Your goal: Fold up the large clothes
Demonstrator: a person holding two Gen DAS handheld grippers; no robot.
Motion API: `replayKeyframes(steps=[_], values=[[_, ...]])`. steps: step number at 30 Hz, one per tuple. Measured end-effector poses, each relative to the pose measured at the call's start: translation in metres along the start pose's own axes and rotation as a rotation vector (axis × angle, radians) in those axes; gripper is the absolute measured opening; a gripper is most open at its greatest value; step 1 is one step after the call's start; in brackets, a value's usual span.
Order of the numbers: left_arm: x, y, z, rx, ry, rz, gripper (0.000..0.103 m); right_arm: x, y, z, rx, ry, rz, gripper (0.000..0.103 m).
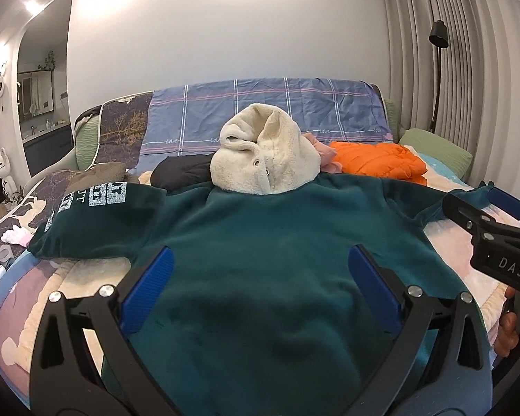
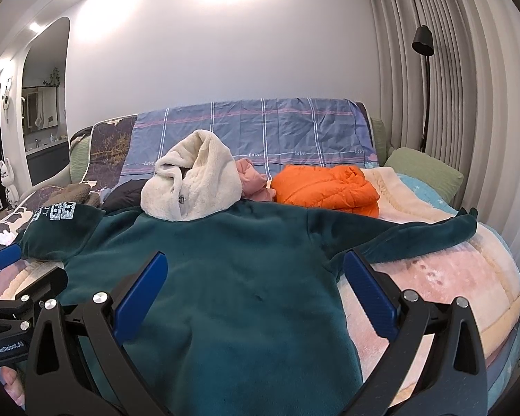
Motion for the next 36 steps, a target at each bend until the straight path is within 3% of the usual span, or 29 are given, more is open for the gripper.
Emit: replayKeyframes(steps=[36], values=[[0.0009, 0.0072, 0.0083, -0.016, 0.008, 0.030, 0.101, 0.0032, 0.0054, 0.0064, -0.017, 0.004, 0.008, 0.102]])
Point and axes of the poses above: each gripper's, at about its wrist camera, not at the fingertips, and z roughly the way its jaws point, x to its right, y to its underside, the point moved 2 cm from there along z, roughly the way its jaws point, and after that the axes turned 14 degrees about -z, right-handed, at the moved point
